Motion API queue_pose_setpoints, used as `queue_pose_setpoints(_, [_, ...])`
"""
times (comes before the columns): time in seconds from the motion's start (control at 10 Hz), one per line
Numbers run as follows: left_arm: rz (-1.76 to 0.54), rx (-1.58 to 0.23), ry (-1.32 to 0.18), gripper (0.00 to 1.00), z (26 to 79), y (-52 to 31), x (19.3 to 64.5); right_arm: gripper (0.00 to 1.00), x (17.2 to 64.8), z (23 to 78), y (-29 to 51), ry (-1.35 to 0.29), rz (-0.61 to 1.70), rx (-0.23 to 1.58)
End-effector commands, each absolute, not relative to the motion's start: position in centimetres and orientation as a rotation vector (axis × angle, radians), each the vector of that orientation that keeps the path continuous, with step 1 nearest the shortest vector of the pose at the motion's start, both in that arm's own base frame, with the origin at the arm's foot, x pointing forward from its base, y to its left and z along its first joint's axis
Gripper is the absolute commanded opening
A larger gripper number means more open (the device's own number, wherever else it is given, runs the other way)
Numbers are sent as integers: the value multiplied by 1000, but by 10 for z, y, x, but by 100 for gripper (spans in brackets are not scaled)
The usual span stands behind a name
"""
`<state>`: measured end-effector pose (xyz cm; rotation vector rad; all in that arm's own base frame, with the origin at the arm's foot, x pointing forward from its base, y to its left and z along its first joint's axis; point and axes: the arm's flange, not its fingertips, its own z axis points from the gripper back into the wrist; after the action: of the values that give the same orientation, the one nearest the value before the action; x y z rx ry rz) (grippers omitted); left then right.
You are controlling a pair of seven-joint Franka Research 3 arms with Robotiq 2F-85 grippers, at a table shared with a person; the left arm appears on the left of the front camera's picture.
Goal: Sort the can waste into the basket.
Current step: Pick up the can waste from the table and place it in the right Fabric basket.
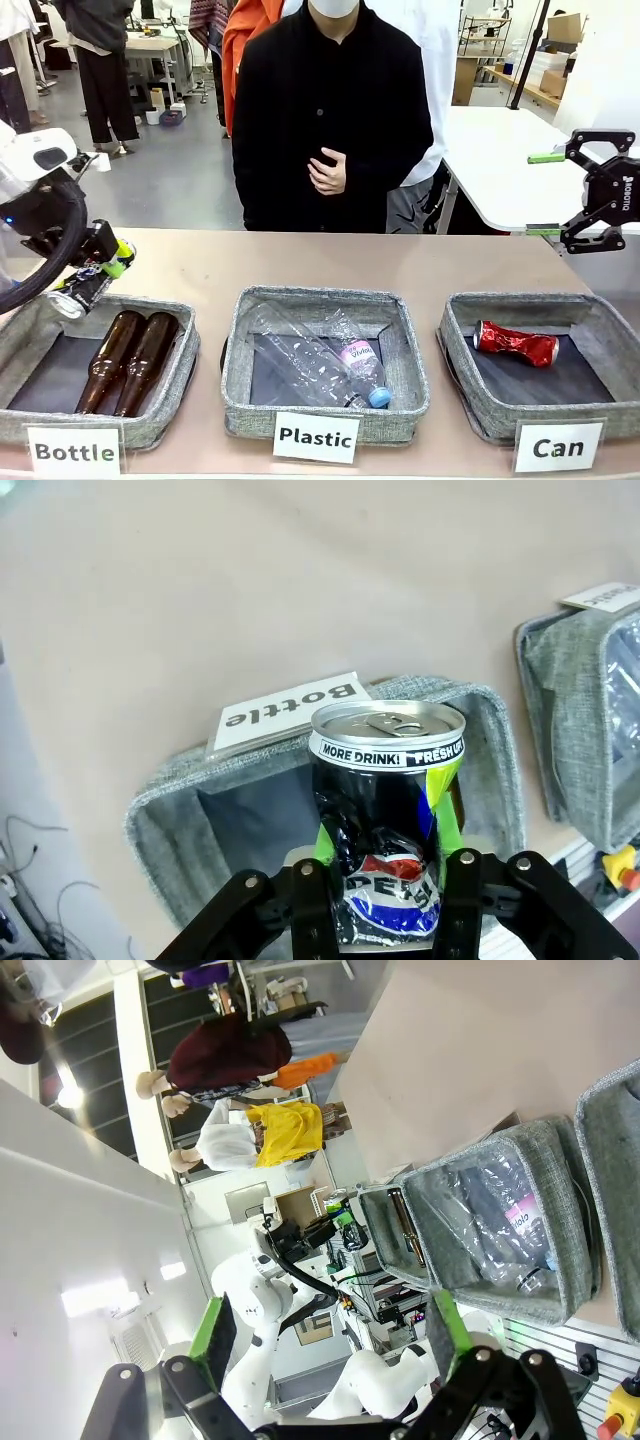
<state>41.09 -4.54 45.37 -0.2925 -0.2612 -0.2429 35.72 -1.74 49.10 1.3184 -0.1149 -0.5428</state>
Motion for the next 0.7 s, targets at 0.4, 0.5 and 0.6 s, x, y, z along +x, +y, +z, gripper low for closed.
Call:
queue_pose_setpoints(0.4, [-639,-181,-447,41,495,-203,434,100,295,530,-80,-160,-415,1014])
queue_pose_setpoints(0.5, [-794,-147,-469,41,499,-263,447,100,273,533,-106,-214,-444,979])
queue_pose_setpoints(0.6, [-905,-128,-470,41,495,-313,458,100,252,535,-128,-231,-447,951])
